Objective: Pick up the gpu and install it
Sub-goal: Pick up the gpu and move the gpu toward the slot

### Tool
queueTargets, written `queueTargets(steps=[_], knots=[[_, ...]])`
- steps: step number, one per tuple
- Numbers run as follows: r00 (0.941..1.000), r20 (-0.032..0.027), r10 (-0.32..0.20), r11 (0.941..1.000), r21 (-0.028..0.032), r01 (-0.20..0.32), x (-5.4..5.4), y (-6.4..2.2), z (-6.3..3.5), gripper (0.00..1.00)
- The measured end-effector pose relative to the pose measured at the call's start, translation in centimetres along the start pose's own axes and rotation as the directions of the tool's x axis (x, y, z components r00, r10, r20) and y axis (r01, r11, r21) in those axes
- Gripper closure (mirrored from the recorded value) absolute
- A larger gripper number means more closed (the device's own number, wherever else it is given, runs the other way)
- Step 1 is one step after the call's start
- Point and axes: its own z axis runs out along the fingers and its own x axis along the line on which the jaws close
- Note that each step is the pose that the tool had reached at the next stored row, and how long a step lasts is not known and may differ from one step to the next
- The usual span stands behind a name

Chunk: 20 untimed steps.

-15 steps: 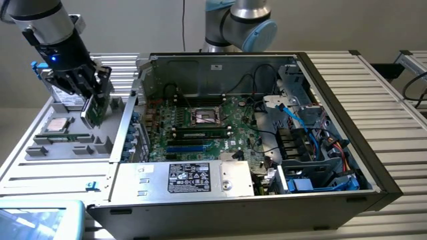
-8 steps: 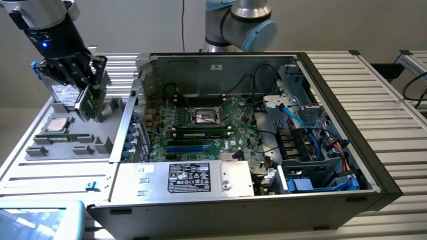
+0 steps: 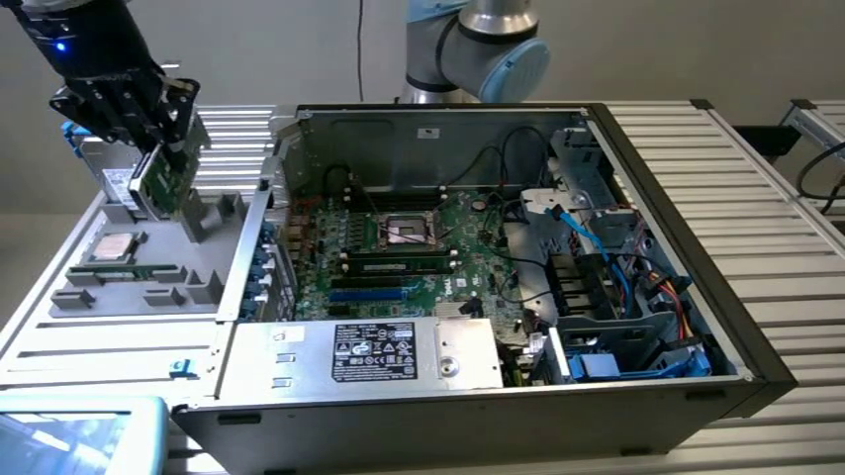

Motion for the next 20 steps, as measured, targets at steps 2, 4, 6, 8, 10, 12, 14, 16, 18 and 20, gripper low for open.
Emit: queueTargets(steps=[2,4,6,8,10,12,14,16,18,20], knots=[[1.0000,-0.0023,0.002,1.0000,0.0000,-0.002,-0.1,-0.02,-0.93,0.72],[1.0000,-0.0048,0.003,1.0000,0.0002,-0.003,-0.2,-0.04,-1.81,0.72],[1.0000,-0.0074,0.005,1.0000,0.0003,-0.005,-0.3,-0.04,-2.71,0.72],[0.9999,-0.0106,0.005,1.0000,0.0004,-0.005,-0.4,-0.02,-3.65,0.72],[0.9999,-0.0135,0.006,1.0000,0.0006,-0.006,-0.9,-0.02,-4.52,0.72],[0.9999,-0.0157,0.006,1.0000,0.0006,-0.006,-1.6,-0.06,-5.40,0.72],[0.9998,-0.0175,0.006,1.0000,0.0007,-0.006,-2.4,-0.12,-6.28,0.72],[0.9998,-0.0190,0.006,1.0000,0.0006,-0.006,-3.4,-0.19,-7.12,0.72],[0.9998,-0.0190,0.006,1.0000,-0.0001,-0.006,-4.3,-0.20,-7.55,0.72],[0.9998,-0.0192,0.006,1.0000,-0.0007,-0.006,-5.2,-0.19,-7.77,0.72]])
